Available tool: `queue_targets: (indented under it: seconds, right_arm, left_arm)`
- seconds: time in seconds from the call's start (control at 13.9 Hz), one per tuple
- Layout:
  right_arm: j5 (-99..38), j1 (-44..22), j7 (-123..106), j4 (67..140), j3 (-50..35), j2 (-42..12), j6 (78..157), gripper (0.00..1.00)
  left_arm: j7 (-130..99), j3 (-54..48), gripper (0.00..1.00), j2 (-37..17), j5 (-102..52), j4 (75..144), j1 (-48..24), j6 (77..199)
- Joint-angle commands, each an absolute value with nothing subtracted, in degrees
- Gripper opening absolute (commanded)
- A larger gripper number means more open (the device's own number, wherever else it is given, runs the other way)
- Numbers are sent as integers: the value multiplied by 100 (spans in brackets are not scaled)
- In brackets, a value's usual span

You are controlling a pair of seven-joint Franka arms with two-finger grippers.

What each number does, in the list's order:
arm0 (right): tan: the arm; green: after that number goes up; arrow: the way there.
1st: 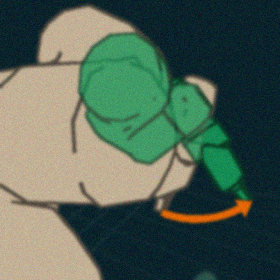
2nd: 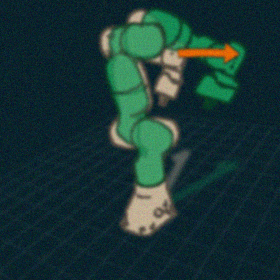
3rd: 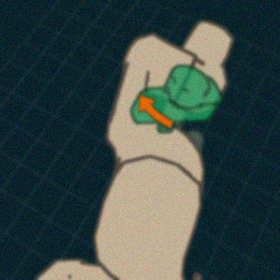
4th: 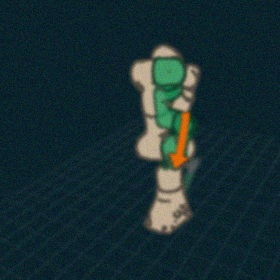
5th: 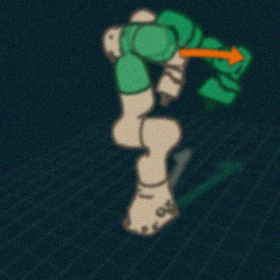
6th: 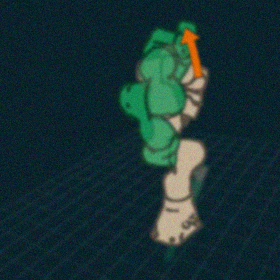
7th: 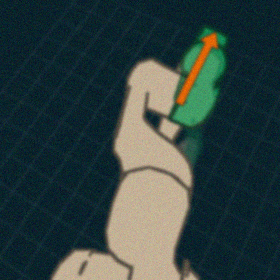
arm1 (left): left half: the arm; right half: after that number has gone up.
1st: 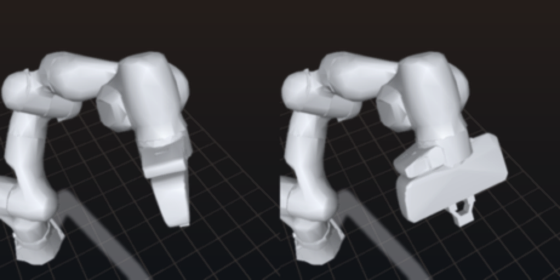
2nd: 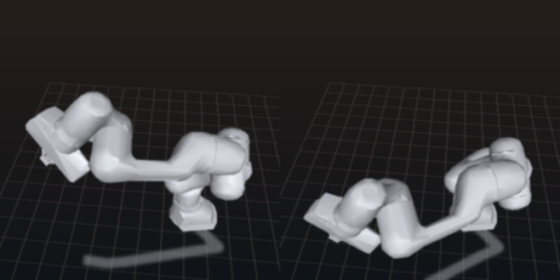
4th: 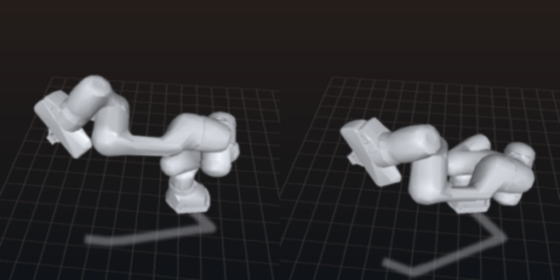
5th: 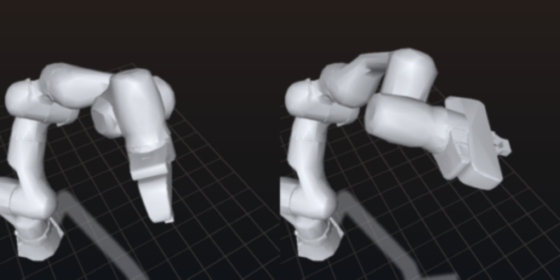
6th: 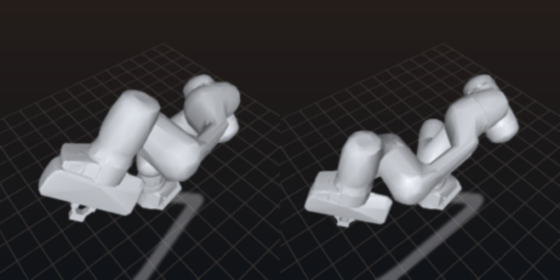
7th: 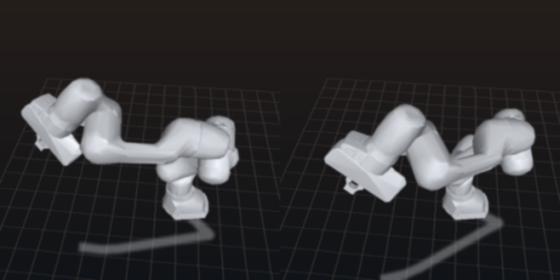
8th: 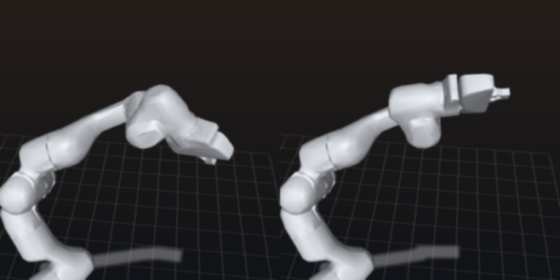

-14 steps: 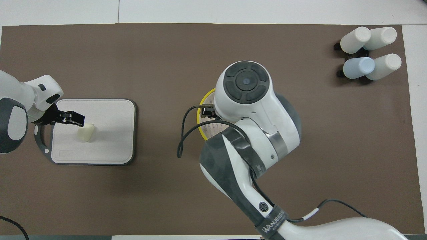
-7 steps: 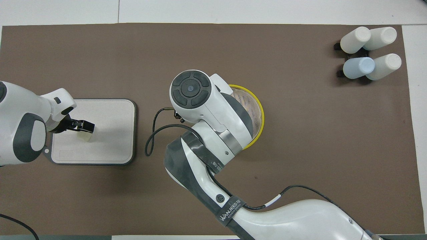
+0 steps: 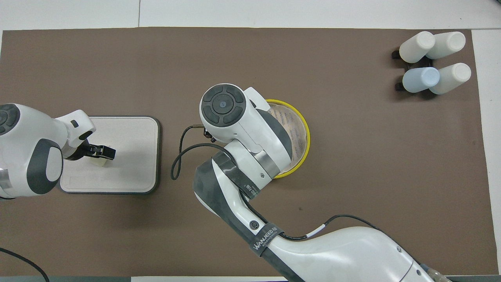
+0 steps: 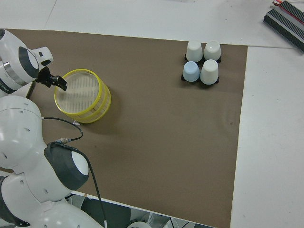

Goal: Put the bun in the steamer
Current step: 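Grasp the steamer lid with the right gripper while the left gripper grasps the bun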

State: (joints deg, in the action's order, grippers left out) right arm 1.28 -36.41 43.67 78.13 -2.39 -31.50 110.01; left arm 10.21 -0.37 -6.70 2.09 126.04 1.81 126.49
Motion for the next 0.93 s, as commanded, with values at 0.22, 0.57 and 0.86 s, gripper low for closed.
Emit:
queue_targets:
  seconds: [0.22,0.57,0.86]
  right_arm:
    - [105,-3674,4719,7998,-237,-3155,11215,39]
    - [97,-3665,5010,7928,-246,-3120,11039,0]
    - [79,-3516,4914,7849,-255,-2936,11004,0]
  left_arm:
    - [1028,-9,100,-756,308,12727,132,12911]
    - [976,-9,53,-747,299,12709,141,12832]
    - [958,-9,35,-765,237,12543,132,12622]
